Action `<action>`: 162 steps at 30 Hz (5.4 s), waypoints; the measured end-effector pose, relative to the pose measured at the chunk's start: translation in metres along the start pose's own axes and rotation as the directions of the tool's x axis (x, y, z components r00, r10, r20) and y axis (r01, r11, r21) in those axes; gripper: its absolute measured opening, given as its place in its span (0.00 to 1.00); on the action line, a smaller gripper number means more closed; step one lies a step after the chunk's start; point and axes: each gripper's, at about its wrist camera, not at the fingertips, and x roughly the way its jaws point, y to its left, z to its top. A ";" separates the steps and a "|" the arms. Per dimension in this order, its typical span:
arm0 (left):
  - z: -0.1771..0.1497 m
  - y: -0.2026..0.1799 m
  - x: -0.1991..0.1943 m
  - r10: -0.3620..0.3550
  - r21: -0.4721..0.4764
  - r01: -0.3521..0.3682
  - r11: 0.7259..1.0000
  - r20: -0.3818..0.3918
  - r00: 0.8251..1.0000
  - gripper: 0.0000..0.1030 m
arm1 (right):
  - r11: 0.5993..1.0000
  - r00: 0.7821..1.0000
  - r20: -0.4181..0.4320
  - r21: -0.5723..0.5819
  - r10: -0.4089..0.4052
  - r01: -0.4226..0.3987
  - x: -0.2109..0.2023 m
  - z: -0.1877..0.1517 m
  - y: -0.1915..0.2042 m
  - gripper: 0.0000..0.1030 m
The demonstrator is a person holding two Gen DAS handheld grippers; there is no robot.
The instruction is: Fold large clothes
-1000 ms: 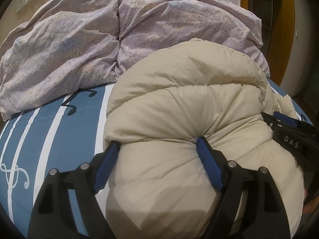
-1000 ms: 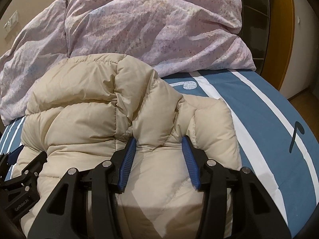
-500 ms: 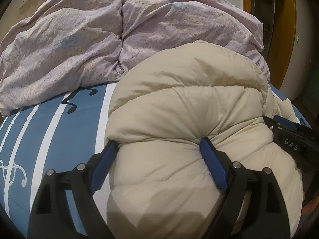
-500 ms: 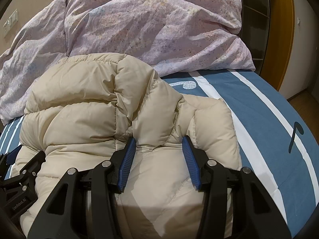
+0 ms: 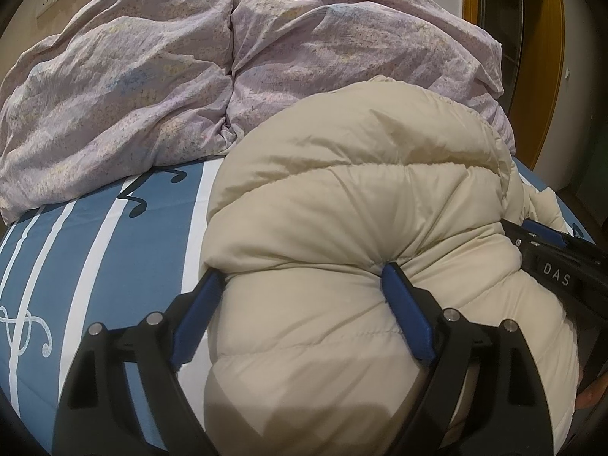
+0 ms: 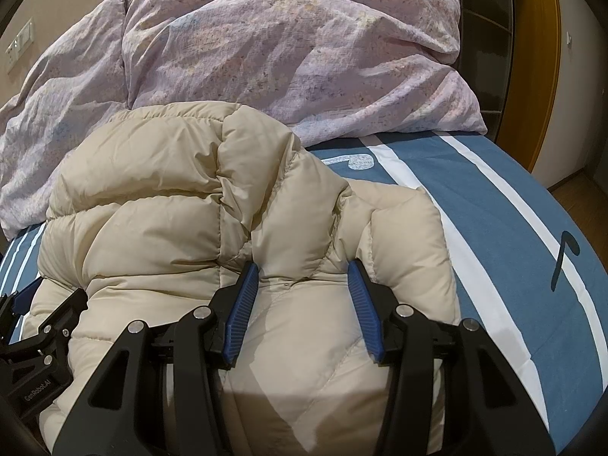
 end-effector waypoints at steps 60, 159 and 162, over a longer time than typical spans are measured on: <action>0.030 -0.011 0.031 0.062 0.032 -0.060 0.998 -0.048 0.997 0.94 | 1.000 0.999 -0.041 -0.005 -0.015 0.015 0.007 0.002 0.000 0.51; 0.015 0.196 -0.043 0.011 -0.299 -0.024 0.954 -0.045 0.999 0.66 | 0.835 0.839 -0.151 0.290 0.523 -0.468 0.012 0.039 0.042 0.68; 0.019 0.187 -0.050 0.067 -0.255 -0.075 0.964 -0.037 0.997 0.71 | 0.859 0.872 -0.101 0.259 0.478 -0.441 -0.005 0.045 0.035 0.68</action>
